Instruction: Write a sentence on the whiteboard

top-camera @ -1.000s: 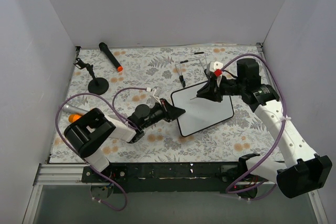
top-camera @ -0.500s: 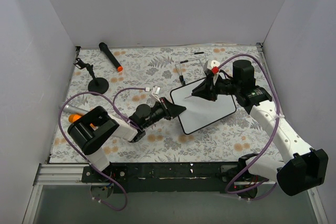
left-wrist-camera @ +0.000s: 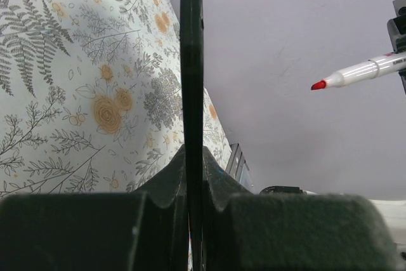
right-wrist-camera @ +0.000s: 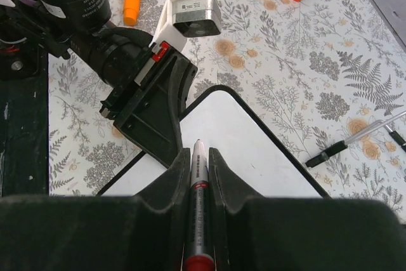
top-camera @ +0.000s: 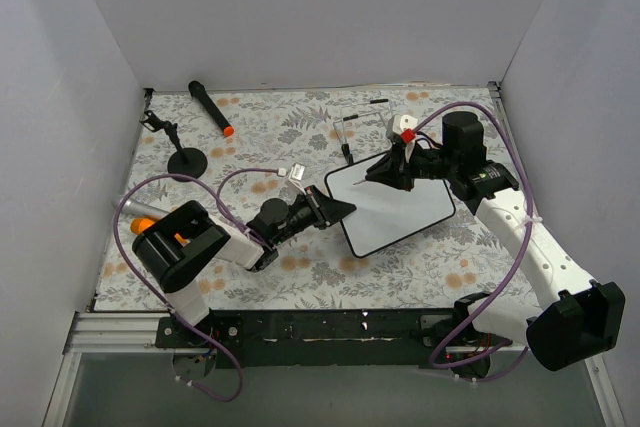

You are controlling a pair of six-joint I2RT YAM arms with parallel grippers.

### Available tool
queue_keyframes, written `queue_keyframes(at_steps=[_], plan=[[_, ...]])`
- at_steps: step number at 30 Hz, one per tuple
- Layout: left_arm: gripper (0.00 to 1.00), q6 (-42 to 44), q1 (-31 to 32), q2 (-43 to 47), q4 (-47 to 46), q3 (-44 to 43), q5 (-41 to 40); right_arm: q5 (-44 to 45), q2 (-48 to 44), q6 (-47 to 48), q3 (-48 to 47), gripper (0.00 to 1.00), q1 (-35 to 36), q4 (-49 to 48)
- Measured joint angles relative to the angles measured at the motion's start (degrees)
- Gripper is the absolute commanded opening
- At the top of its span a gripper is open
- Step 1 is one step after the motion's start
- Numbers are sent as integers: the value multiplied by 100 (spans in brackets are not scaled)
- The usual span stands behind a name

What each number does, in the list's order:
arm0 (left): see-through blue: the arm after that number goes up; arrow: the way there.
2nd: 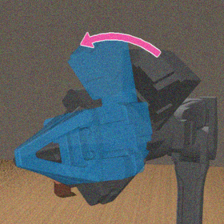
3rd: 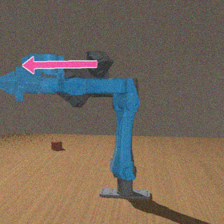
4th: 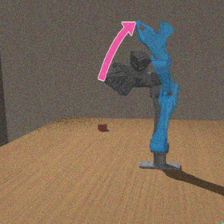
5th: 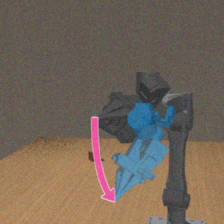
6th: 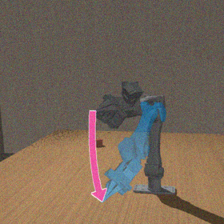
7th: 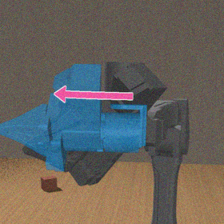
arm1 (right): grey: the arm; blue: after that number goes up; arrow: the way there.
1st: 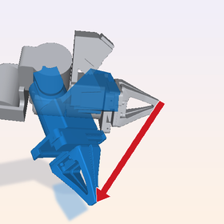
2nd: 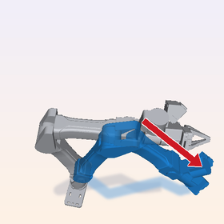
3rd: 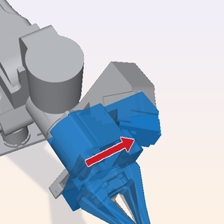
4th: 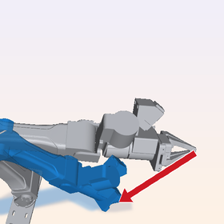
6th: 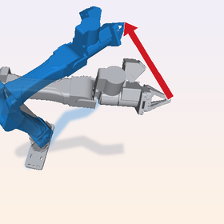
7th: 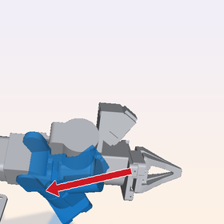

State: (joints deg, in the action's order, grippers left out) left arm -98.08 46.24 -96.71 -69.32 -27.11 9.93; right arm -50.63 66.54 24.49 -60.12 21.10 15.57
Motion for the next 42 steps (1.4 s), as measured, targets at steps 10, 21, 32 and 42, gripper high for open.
queue_keyframes(at_steps=[10, 21, 32, 42], plan=[[0, -426, 0, -352, -7, -26, 68, 101, 4, -79, 4, 1, -190, 20], [0, -417, 0, -415, -35, -114, 275, 81, 144, -203, 282, 1, -157, -245], [0, -162, 0, -595, -61, -232, 664, -310, 326, 22, 280, 1, -157, -166], [0, 396, 0, -595, 81, -466, 887, -417, 323, 293, 31, 1, -157, 208]])
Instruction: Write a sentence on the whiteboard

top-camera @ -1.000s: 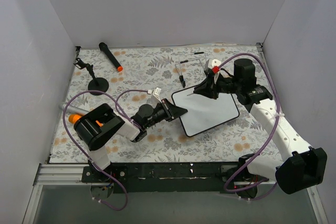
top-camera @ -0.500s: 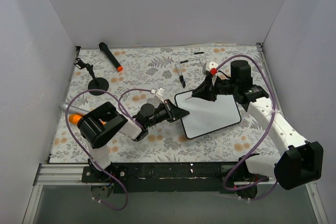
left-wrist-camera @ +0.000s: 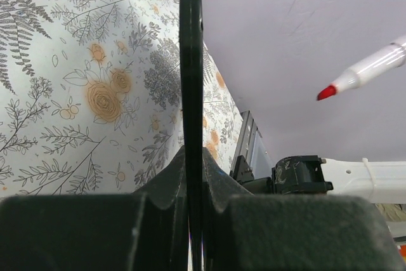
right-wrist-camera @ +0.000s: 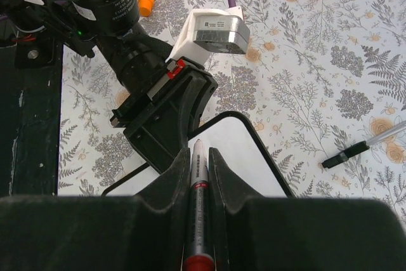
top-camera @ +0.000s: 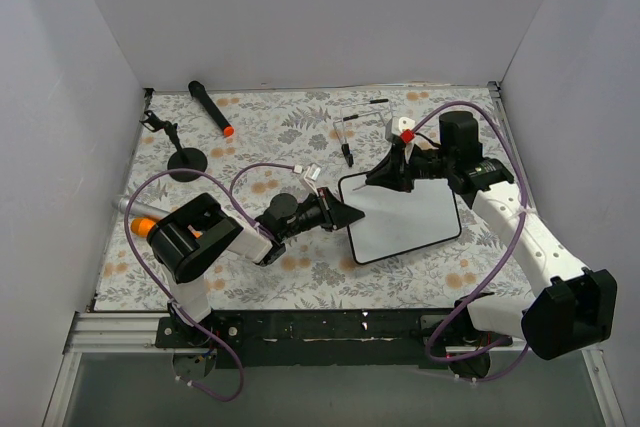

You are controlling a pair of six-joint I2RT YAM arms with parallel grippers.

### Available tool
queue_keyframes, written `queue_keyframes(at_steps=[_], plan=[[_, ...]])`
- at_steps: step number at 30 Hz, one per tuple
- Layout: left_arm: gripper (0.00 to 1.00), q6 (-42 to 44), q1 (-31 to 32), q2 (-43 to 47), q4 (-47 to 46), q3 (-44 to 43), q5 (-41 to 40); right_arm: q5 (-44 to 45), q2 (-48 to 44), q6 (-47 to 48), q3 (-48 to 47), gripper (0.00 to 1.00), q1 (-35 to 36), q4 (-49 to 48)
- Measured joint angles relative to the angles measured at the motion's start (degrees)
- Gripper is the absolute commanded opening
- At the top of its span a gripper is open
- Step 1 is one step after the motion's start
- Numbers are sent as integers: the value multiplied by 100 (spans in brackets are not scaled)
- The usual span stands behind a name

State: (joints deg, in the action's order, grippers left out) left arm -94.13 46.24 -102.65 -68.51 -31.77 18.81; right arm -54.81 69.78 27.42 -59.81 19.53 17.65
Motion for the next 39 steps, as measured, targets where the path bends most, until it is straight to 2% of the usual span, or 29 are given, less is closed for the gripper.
queue_keyframes(at_steps=[28, 39], plan=[[0, -24, 0, -120, 28, 42, 33, 0, -50, 643, 74, 1, 0, 219], [0, -42, 0, -120, 50, 42, 61, -116, -2, 1294, 72, 1, 0, 341]])
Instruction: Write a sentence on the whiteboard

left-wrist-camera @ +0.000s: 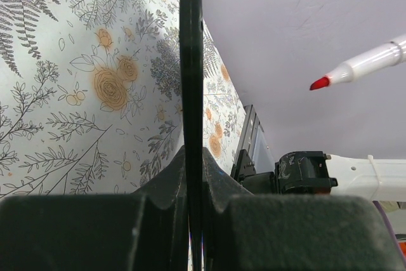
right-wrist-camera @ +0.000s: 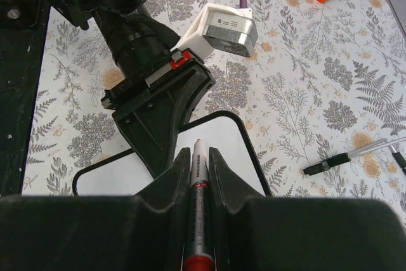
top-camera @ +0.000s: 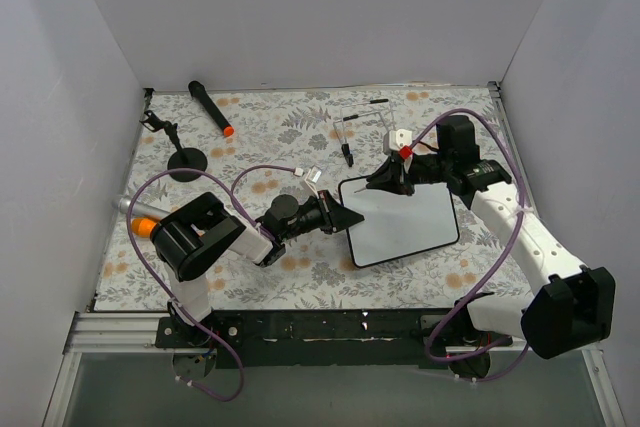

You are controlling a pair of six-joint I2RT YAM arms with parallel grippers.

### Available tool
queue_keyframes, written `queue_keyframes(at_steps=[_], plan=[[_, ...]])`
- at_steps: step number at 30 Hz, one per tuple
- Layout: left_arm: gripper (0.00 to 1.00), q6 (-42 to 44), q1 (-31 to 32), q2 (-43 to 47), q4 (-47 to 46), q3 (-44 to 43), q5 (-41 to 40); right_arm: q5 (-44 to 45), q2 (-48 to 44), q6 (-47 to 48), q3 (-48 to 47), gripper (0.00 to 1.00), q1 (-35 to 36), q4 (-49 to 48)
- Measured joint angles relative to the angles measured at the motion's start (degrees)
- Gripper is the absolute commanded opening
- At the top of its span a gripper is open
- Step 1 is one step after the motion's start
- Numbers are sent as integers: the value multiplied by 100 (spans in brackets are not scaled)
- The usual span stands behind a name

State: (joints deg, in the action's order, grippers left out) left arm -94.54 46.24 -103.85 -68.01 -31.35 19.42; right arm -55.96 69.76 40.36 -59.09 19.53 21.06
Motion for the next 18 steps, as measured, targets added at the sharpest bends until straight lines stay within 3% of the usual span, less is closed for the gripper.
queue_keyframes(at_steps=[8, 18], plan=[[0, -24, 0, 0, 7, 0, 20, 76, 175, -146, 83, 1, -37, -149], [0, -24, 0, 0, 4, 0, 70, -205, 105, -855, 544, 1, -601, -680]])
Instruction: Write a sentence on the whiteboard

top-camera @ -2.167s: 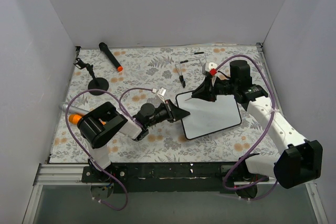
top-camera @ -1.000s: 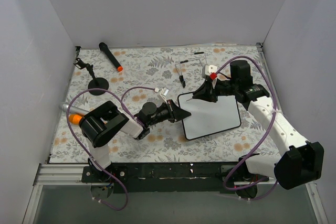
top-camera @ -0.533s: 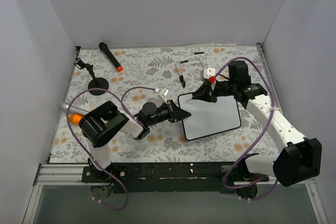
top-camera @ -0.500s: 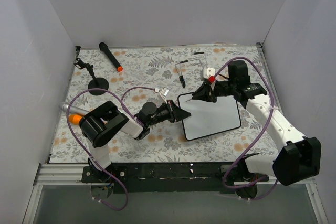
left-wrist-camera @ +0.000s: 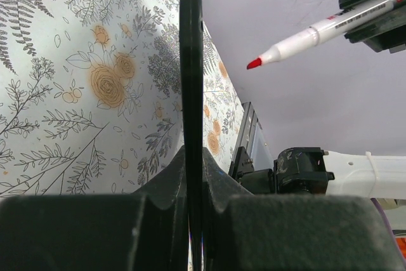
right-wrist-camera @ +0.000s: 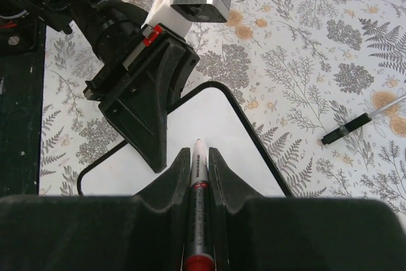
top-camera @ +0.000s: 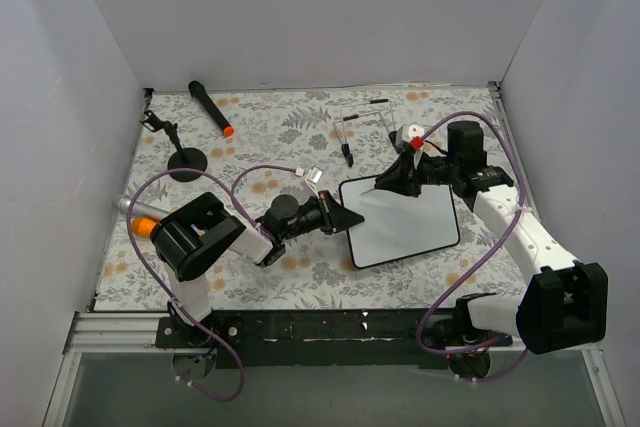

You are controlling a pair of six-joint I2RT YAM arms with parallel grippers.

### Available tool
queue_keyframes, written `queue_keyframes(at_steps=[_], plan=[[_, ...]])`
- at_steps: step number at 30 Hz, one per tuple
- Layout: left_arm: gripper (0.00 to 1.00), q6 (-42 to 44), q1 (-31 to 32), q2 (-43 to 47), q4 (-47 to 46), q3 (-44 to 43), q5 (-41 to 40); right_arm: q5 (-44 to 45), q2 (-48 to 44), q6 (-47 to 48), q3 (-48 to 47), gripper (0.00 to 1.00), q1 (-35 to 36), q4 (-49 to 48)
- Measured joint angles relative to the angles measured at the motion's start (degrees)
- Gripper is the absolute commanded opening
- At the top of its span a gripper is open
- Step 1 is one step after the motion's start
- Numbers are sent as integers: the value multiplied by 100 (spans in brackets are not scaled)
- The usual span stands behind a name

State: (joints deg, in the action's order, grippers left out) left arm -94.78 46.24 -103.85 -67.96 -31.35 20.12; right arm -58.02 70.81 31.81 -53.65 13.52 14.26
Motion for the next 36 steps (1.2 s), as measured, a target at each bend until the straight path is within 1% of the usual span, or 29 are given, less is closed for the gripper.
queue_keyframes(at_steps=[6, 17, 36], plan=[[0, 0, 0, 0, -7, 0, 9, -85, 2, -420, 76, 1, 11, -380], [0, -13, 0, 0, -24, 0, 46, 131, 114, -955, 256, 1, 11, -997], [0, -17, 0, -74, -125, 0, 122, 243, 348, -1180, 299, 1, 9, -1158]])
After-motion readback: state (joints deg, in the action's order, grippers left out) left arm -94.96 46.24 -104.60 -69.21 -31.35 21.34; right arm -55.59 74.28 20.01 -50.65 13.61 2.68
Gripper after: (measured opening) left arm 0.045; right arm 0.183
